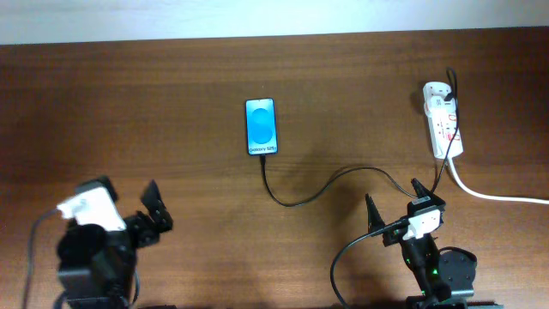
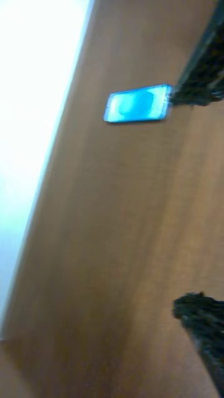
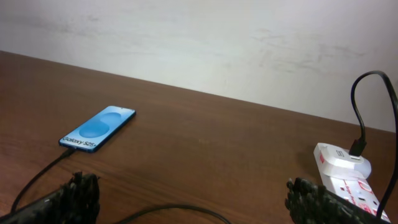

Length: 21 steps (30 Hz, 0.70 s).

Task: Plug charger to phone and switch on socket

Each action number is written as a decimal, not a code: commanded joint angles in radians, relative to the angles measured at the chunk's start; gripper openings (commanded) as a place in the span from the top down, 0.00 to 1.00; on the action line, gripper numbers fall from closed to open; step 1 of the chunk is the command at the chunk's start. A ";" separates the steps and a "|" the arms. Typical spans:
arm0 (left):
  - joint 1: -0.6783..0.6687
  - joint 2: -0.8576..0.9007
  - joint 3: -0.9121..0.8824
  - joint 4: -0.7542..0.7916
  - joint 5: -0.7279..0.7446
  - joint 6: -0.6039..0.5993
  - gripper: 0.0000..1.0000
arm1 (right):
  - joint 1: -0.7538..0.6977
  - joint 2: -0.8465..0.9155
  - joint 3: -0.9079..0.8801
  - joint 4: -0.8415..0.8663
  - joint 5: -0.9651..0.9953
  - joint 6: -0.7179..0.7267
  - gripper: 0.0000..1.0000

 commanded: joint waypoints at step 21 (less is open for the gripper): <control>-0.080 -0.469 -0.820 0.720 0.041 0.262 0.01 | 0.006 -0.008 -0.005 -0.005 -0.008 0.009 0.02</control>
